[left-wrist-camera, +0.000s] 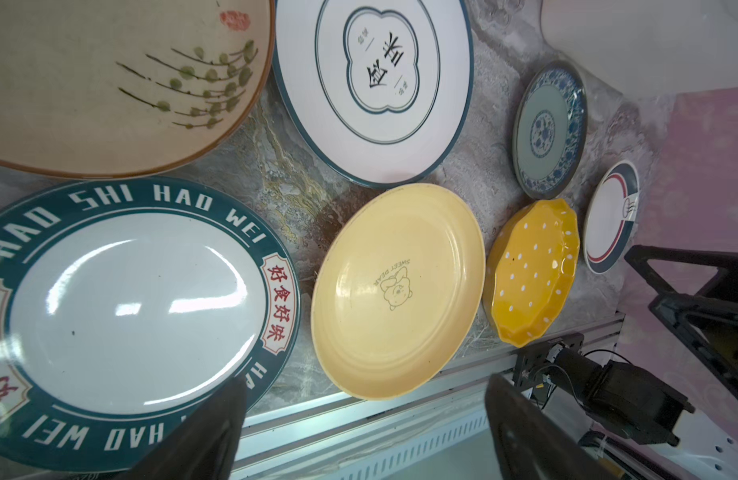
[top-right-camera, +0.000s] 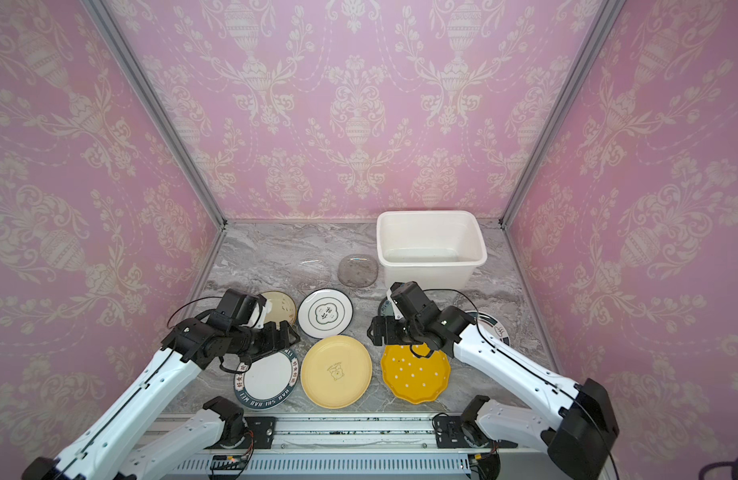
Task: Place the plates into the plastic bin on the countertop
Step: 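Reach both grippers to the cream bear plate and grip its rim edges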
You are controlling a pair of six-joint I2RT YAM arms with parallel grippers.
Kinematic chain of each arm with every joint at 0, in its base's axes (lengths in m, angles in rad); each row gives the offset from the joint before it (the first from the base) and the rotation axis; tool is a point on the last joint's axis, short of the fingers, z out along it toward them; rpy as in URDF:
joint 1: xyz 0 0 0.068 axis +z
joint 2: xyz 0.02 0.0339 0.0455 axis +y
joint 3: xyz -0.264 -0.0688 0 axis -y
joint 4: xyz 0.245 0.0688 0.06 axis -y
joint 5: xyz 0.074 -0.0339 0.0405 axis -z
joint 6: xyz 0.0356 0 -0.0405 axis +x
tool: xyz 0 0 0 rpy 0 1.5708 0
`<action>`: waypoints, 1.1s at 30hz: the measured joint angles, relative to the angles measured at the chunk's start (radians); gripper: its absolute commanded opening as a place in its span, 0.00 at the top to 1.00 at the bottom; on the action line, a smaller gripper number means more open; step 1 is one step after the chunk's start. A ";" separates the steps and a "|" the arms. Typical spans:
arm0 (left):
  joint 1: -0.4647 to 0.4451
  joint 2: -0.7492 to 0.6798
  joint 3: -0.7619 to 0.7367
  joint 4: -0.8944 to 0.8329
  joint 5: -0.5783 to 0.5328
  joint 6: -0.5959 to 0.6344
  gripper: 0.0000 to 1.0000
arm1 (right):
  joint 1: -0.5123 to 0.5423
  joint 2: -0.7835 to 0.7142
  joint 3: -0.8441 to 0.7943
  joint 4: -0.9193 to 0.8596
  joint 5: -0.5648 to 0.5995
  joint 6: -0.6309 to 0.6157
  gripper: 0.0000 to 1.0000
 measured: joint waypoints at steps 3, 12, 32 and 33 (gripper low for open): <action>-0.064 0.031 -0.002 0.000 -0.005 -0.018 0.10 | 0.026 0.069 0.028 0.003 -0.016 -0.045 0.08; -0.192 -0.027 -0.206 0.055 -0.006 -0.187 0.15 | 0.048 0.280 0.036 0.083 -0.080 -0.112 0.19; -0.276 0.052 -0.254 0.240 0.021 -0.394 0.27 | 0.051 0.506 0.066 0.125 -0.157 -0.157 0.41; -0.276 0.051 -0.264 0.255 0.023 -0.407 0.28 | 0.051 0.510 0.066 0.127 -0.158 -0.158 0.43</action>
